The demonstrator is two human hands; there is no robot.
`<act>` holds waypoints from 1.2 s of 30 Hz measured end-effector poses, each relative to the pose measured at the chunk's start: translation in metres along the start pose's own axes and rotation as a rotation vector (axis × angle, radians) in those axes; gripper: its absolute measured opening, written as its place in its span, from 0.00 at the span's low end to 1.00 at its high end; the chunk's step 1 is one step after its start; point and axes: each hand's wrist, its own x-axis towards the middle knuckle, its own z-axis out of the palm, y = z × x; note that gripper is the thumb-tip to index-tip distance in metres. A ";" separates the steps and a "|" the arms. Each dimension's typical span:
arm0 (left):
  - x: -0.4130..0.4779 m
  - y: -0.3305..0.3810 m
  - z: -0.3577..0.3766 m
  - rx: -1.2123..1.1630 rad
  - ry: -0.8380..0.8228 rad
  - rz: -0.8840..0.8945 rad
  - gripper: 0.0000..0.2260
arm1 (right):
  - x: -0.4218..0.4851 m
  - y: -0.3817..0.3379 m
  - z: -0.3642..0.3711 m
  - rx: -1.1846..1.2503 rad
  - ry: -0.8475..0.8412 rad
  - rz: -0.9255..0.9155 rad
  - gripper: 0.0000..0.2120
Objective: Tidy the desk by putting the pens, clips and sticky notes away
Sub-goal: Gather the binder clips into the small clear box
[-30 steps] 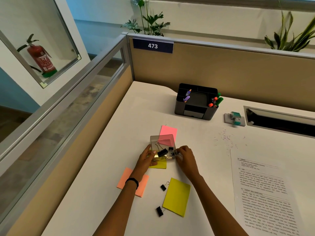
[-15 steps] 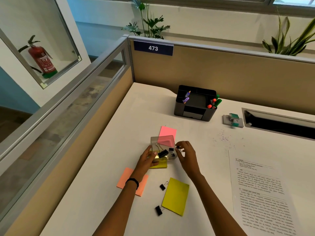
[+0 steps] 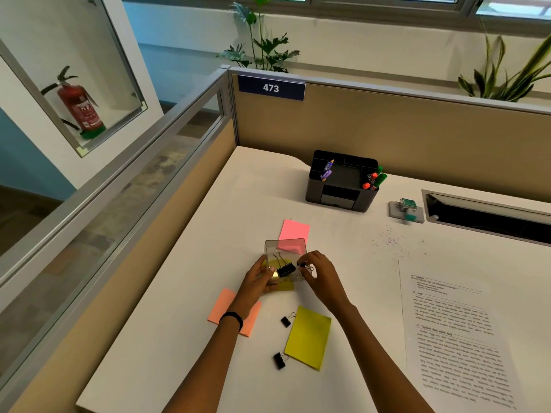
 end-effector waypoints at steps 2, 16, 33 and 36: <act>-0.005 0.001 0.001 -0.014 -0.003 0.003 0.22 | -0.005 -0.002 0.001 -0.015 0.015 -0.016 0.06; -0.039 -0.001 -0.006 -0.052 0.097 0.036 0.21 | -0.062 -0.004 0.026 -0.116 -0.412 -0.122 0.13; -0.058 -0.005 -0.011 -0.032 0.129 0.022 0.22 | -0.073 -0.003 0.041 -0.264 -0.423 -0.164 0.10; -0.057 -0.002 -0.010 -0.008 0.132 0.037 0.22 | -0.072 -0.011 0.033 -0.136 -0.276 -0.151 0.06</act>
